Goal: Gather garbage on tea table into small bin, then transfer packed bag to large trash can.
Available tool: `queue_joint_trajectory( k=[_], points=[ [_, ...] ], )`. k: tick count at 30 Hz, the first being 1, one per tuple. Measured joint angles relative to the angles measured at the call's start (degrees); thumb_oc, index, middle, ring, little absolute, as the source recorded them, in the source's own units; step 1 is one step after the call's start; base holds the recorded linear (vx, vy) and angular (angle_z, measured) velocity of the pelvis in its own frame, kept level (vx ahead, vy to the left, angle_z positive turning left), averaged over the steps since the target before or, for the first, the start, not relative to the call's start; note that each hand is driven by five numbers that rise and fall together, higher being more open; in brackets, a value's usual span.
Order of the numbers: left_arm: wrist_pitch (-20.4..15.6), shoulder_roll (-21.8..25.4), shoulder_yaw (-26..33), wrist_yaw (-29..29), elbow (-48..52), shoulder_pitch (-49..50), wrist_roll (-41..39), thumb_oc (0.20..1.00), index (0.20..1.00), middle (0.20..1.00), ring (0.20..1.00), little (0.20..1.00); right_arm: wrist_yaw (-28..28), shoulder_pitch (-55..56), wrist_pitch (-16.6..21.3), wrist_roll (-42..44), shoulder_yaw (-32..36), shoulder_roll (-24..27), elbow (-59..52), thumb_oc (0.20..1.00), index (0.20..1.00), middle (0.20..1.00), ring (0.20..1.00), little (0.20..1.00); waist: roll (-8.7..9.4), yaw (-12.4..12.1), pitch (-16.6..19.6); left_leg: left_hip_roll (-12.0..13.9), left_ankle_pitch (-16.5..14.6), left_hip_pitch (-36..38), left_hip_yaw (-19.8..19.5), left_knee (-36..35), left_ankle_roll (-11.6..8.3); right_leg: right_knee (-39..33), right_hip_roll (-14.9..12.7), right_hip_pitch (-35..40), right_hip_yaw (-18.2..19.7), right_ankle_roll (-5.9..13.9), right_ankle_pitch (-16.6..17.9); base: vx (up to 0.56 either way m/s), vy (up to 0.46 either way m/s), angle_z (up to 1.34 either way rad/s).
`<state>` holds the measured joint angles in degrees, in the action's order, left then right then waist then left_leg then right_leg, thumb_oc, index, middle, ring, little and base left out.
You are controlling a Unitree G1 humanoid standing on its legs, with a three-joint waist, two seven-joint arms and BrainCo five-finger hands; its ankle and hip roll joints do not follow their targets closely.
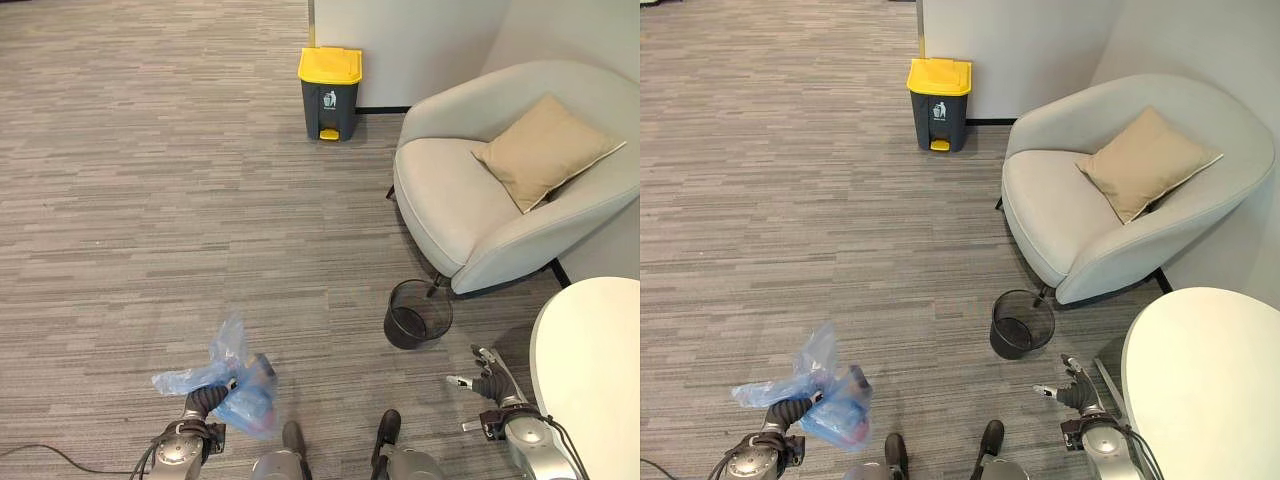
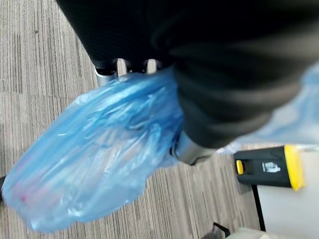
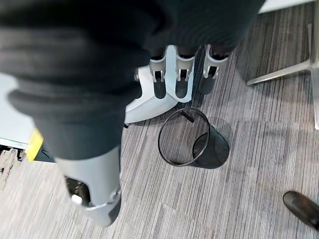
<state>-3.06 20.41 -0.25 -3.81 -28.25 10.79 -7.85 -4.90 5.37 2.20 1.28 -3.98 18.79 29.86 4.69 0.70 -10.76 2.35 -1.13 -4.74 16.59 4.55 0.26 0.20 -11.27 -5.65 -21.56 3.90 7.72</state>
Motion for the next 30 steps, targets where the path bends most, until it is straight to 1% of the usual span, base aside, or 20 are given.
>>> queue_joint_trajectory(
  k=[2, 3, 4, 5, 8, 11, 12, 14, 15, 16, 17, 18, 20, 21, 23, 25, 26, 28, 29, 30],
  points=[
    [0.0, 2.5, 0.2, -0.1, -0.1, -0.4, 0.0, 0.2, 0.2, 0.2, 0.2, 0.2, 0.0, 0.0, -0.1, 0.0, 0.0, -1.1, -0.1, 1.0, 1.0, 1.0, 1.0, 1.0, 0.75, 0.0, -0.2, -1.8, -1.2, -0.1, -0.4, 0.0, 1.92, 7.9, -3.1, -2.9, 2.7, 1.55, -0.6, 0.18, 0.217, 0.26],
    [-0.1, 2.8, 0.2, -0.5, -1.2, -2.1, 0.0, 0.2, 0.2, 0.2, 0.2, 0.2, -0.1, 0.5, -0.1, 0.0, -0.2, -1.2, 0.0, 1.0, 1.0, 1.0, 1.0, 1.0, -0.17, 0.5, -0.3, -1.9, -1.2, 0.2, -2.5, -0.1, 2.92, 19.4, -4.0, -8.7, 8.8, 3.98, -3.4, 0.23, 0.184, 0.47],
    [-0.1, 3.1, 0.3, -0.7, -1.1, -2.9, 0.0, 0.2, 0.2, 0.2, 0.2, 0.2, 0.0, 0.9, -0.1, 0.0, -0.8, -1.4, -0.5, 1.0, 1.0, 1.0, 1.0, 1.0, -0.04, 0.7, -0.5, -2.0, -1.1, 0.4, -3.5, -0.6, 3.82, 22.0, -2.5, -11.1, 11.2, 5.21, -7.1, 0.28, 0.126, 0.49],
    [-0.1, 3.5, 0.6, -0.8, -1.3, -2.9, 0.0, 0.2, 0.2, 0.2, 0.2, 0.2, 0.0, 0.6, 0.0, 0.0, -1.9, -1.3, -0.6, 1.0, 1.0, 1.0, 1.0, 1.0, 0.14, 0.4, -0.7, -1.9, -0.6, 0.5, -4.0, -0.9, 4.44, 21.6, 0.2, -11.9, 14.5, 5.13, -9.4, 0.2, 0.043, 0.34],
    [0.0, 3.7, -1.6, -0.6, -3.6, -4.5, 0.1, 0.2, 0.2, 0.2, 0.2, 0.2, -0.3, -0.1, 0.2, 1.2, -2.1, -1.0, -1.1, 1.0, 1.0, 1.0, 1.0, 1.0, 0.5, 2.1, -1.9, -3.0, -1.1, 1.3, -7.7, -1.6, 5.51, 14.2, 5.0, -15.9, 13.7, 3.34, -9.1, 0.29, 0.023, 0.7],
    [0.0, 3.1, -1.8, -0.7, -3.6, -3.8, 0.3, 0.2, 0.2, 0.2, 0.2, 0.2, -0.5, 0.1, 0.2, 1.2, -2.1, -1.0, -1.1, 1.0, 1.0, 1.0, 1.0, 1.0, 0.48, 2.3, -2.1, -4.7, -2.6, 4.6, -9.4, -3.1, 4.66, 8.9, 4.9, -17.6, 13.3, 2.03, -6.3, 0.36, -0.051, 0.46],
    [0.0, 2.6, -1.8, -0.7, -3.8, -3.6, 0.5, 0.2, 0.2, 0.2, 0.2, 0.2, -0.6, -0.1, 0.2, 1.2, -2.0, -1.0, -1.1, 1.0, 1.0, 1.0, 1.0, 1.0, -0.03, 2.4, -2.4, -4.7, -3.7, 5.5, -9.9, -2.8, 4.24, 7.3, 4.9, -17.7, 12.9, 2.53, -5.4, 0.34, -0.092, 0.14],
    [0.0, 1.6, -2.0, -0.6, -4.0, -3.6, 0.5, 0.2, 0.2, 0.2, 0.2, 0.2, -0.7, -0.2, 0.2, 1.1, -1.9, -0.9, -1.2, 1.0, 1.0, 1.0, 1.0, 1.0, -0.87, 2.2, -2.9, -4.5, -5.8, 7.9, -11.0, -2.9, 3.04, 4.4, 3.7, -17.8, 9.2, 2.72, -4.8, 0.35, -0.111, 0.38],
    [0.0, 1.1, -2.3, -0.6, -3.6, -3.0, 0.6, 0.2, 0.2, 0.2, 0.2, 0.2, -0.7, 0.7, 0.2, 1.1, -1.9, -0.9, -1.2, 1.0, 1.0, 1.0, 1.0, 1.0, -1.11, 3.0, -2.6, -4.0, -8.0, 10.7, -13.2, -3.7, 1.02, 4.3, 2.3, -16.3, 8.1, 3.17, -4.2, 0.48, -0.191, 0.7],
    [0.0, 0.8, -2.3, -0.6, -3.3, -2.3, 0.6, 0.2, 0.2, 0.2, 0.2, 0.2, -0.7, 1.6, 0.2, 1.1, -1.7, -0.8, -1.2, 1.0, 1.0, 1.0, 1.0, 1.0, -1.63, 3.4, -2.4, -3.1, -9.0, 13.1, -14.6, -4.8, -0.04, 5.0, 2.4, -14.8, 7.4, 2.06, -2.5, 0.46, -0.196, 0.74],
    [0.0, -0.6, -2.2, -0.6, -3.2, -1.0, 0.7, 0.2, 0.2, 0.2, 0.2, 0.2, -0.6, 2.2, 0.2, 1.1, -1.7, 0.0, -0.9, 1.0, 1.0, 1.0, 1.0, 1.0, -4.29, 3.5, -1.8, 0.2, -10.1, 14.4, -15.4, -4.9, -1.59, 8.1, 4.9, -14.5, 7.2, 1.25, -1.7, 0.47, -0.234, 0.67],
    [0.0, -1.3, -2.3, -0.5, -2.4, -0.2, 1.4, 0.2, 0.2, 0.2, 0.2, 0.2, -0.6, 2.2, -0.1, 1.1, -1.7, 0.4, -0.4, 1.0, 1.0, 1.0, 1.0, 1.0, -5.69, 4.1, -1.2, 2.4, -9.6, 15.6, -16.3, -2.8, -2.98, 12.8, 7.0, -14.4, 7.6, -2.07, -3.8, 0.31, -0.173, 0.49],
    [0.0, -1.5, -2.2, 0.0, -1.0, 1.5, 2.3, 0.2, 0.2, 0.2, 0.2, 0.2, -0.5, 1.5, 0.3, 1.1, -1.5, 1.6, -1.5, 1.0, 1.0, 1.0, 1.0, 1.0, -5.73, 4.0, 0.1, 4.8, -8.2, 14.6, -15.2, 4.2, -4.87, 13.9, 9.7, -12.0, 7.3, -6.3, -6.9, 0.36, -0.254, 0.06],
    [0.0, -1.3, -2.1, 0.4, -1.1, 1.7, 2.3, 0.2, 0.2, 0.2, 0.2, 0.2, -0.6, 0.3, 0.7, 1.2, -0.4, 2.3, -1.4, 1.0, 1.0, 1.0, 1.0, 1.0, -5.55, 4.2, 0.4, 6.3, -6.5, 11.2, -16.1, 14.3, -8.09, 12.3, 11.3, -8.9, 7.0, -7.71, -8.0, 0.32, -0.23, -0.21],
    [0.0, -1.3, -2.0, 0.7, -1.1, -0.5, 2.2, 0.2, 0.2, 0.2, 0.2, 0.2, -0.8, 0.0, 1.2, 2.2, 0.4, 3.8, -2.1, 1.0, 1.0, 1.0, 1.0, 1.0, -4.77, 4.9, 1.0, 5.4, -6.1, 4.9, -15.5, 22.0, -8.89, 10.3, 12.4, -5.3, 7.3, -11.75, -9.2, 0.32, -0.145, -0.04],
    [-0.3, -0.5, -2.0, 0.6, -1.3, -3.2, 2.1, 0.2, 0.2, 0.2, 0.2, 0.2, -0.9, -0.3, 1.0, 2.3, 0.2, 3.0, -1.1, 1.0, 1.0, 1.0, 1.0, 1.0, -2.4, 4.4, 1.2, 4.1, -8.7, -0.9, -13.9, 26.4, -5.28, 6.1, 12.5, -2.3, 8.9, -12.11, -9.3, 0.22, -0.047, -0.04],
    [-0.4, -0.1, -2.0, 0.6, -1.2, -3.9, 2.1, 0.2, 0.2, 0.2, 0.2, 0.2, -0.9, 0.1, 1.0, 2.4, 0.1, 2.6, -1.0, 1.0, 1.0, 1.0, 1.0, 1.0, -1.02, 4.1, 1.1, 2.9, -9.0, -2.7, -12.9, 23.0, -4.81, 4.3, 12.2, -1.2, 8.9, -11.91, -8.0, 0.15, -0.006, -0.32],
    [-0.5, 0.1, -2.0, 0.7, -1.1, -4.6, 2.0, 0.2, 0.2, 0.2, 0.2, 0.2, -1.0, -0.4, 1.1, 2.4, 0.2, 2.7, -1.1, 1.0, 1.0, 1.0, 1.0, 1.0, -0.56, 4.5, 0.9, 1.3, -8.2, -9.1, -12.8, 16.1, -5.02, 2.6, 12.1, 1.5, 9.2, -10.86, -8.7, 0.26, 0.029, -0.19],
    [-0.8, 0.2, -2.0, 0.6, -1.1, -4.8, 2.0, 0.2, 0.2, 0.2, 0.2, 0.2, -1.1, -0.3, 1.1, 2.6, 0.1, 2.8, -1.0, 1.0, 1.0, 1.0, 1.0, 1.0, -0.48, 4.2, 0.9, 0.7, -7.2, -11.2, -12.7, 11.7, -5.48, 0.9, 12.2, 2.4, 9.6, -10.08, -9.1, 0.38, 0.11, -0.13],
    [-1.2, 0.0, -2.0, 0.6, -1.5, -5.1, 2.0, 0.2, 0.2, 0.2, 0.2, 0.2, -1.4, -1.1, 1.0, 3.3, 0.1, 2.3, 1.8, 1.0, 1.0, 1.0, 1.0, 1.0, -0.47, 3.0, -0.1, 0.3, -1.8, -15.4, -12.8, 1.9, -5.73, -3.1, 12.9, 5.0, 11.3, -8.09, -8.5, 0.45, 0.193, -0.7]
  ],
)
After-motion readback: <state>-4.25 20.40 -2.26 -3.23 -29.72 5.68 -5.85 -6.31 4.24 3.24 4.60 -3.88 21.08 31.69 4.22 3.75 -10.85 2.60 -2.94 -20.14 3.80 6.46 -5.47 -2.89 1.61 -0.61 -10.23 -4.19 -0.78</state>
